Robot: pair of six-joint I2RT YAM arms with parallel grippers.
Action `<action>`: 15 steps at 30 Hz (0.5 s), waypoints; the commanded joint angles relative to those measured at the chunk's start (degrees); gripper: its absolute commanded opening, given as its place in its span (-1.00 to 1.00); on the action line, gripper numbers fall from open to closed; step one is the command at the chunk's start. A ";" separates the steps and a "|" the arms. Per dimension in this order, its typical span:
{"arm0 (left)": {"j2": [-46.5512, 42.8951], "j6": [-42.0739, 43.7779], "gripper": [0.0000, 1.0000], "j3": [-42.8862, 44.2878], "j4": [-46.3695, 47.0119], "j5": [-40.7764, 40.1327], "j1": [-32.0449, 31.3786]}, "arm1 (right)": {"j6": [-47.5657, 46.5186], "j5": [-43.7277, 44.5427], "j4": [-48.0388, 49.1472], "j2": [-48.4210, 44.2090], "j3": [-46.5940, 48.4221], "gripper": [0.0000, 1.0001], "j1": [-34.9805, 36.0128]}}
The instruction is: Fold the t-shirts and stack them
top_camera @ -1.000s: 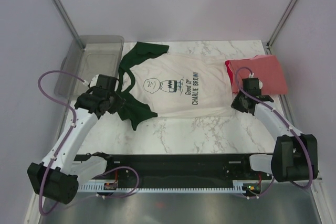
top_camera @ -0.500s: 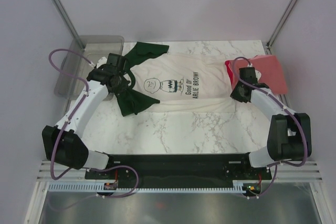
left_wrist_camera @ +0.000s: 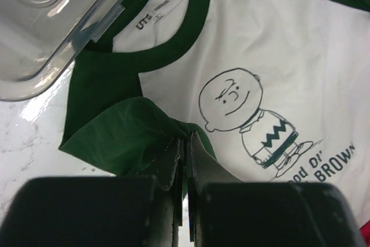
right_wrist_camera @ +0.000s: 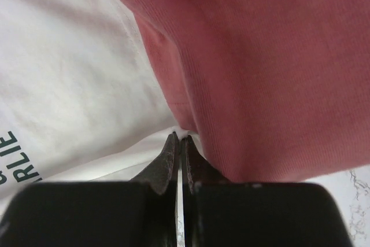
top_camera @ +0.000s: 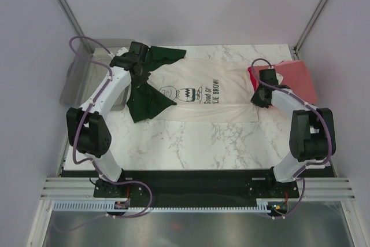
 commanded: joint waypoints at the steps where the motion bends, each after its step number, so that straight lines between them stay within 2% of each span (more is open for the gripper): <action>1: 3.77 1.78 -0.96 6.78 1.04 -2.52 0.17 | 0.86 2.02 2.31 1.45 3.55 -1.00 0.60; 6: 10.79 3.80 -0.96 14.78 1.12 -1.11 0.17 | 0.95 3.51 3.19 2.51 4.25 -0.99 1.13; 9: 15.18 5.03 -0.96 19.17 1.39 -0.06 0.17 | 0.25 3.16 4.94 1.37 3.12 -0.78 1.92; 10: 16.42 5.73 -0.96 20.23 1.30 0.21 0.17 | 0.16 3.25 5.56 0.84 2.50 -0.40 2.09; 12: 18.27 6.44 -0.92 22.78 1.30 0.82 0.17 | -0.37 3.51 7.14 -1.43 0.57 -0.14 2.62; 13: 19.93 7.14 -0.86 23.39 1.21 0.91 0.17 | -0.63 3.77 7.32 -2.23 0.04 0.05 2.88; 15: 21.44 8.80 -0.63 25.59 1.74 1.52 0.08 | -0.89 4.74 7.67 -4.94 -1.37 0.15 3.32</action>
